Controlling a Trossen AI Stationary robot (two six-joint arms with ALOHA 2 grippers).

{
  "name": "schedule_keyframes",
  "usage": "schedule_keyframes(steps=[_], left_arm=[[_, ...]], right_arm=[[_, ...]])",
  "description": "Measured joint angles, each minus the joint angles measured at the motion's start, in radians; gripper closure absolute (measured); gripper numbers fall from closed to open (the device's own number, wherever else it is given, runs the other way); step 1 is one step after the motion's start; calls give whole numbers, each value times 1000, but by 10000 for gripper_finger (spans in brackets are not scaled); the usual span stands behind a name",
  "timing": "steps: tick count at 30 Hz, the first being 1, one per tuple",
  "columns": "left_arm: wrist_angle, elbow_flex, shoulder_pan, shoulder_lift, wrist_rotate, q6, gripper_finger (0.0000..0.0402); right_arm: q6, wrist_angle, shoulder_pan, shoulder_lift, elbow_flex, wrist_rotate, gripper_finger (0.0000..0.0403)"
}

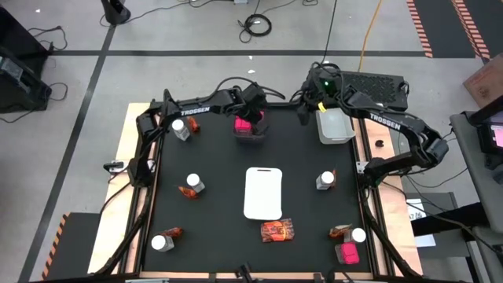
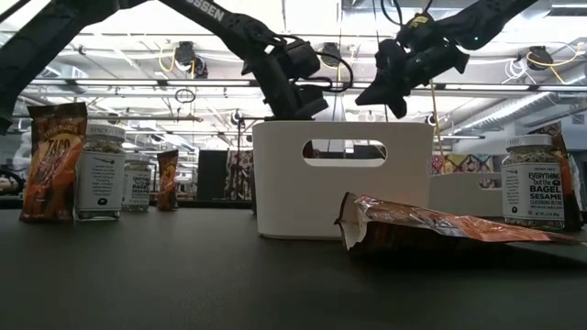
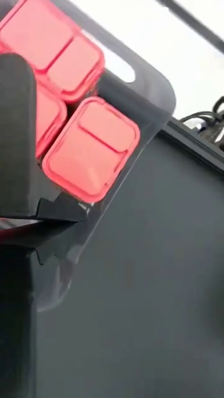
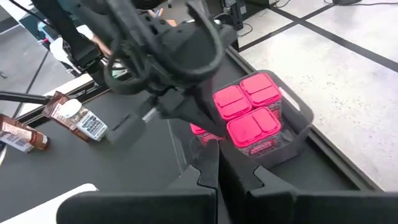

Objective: Sort spices by type
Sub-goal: Put the red seasoning can into the black bin

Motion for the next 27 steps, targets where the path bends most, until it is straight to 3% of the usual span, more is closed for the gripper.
schedule_keyframes(steps=[8, 19, 27], left_arm=[[-4, 0, 0, 6, 24, 168, 398], [-19, 0, 3, 40, 44, 255, 400], [5, 0, 1, 64, -53, 280, 400]], right_arm=[[17, 0, 32, 0, 0, 5, 403], [25, 0, 50, 0, 0, 37, 403], [23, -4, 50, 0, 0, 85, 403]])
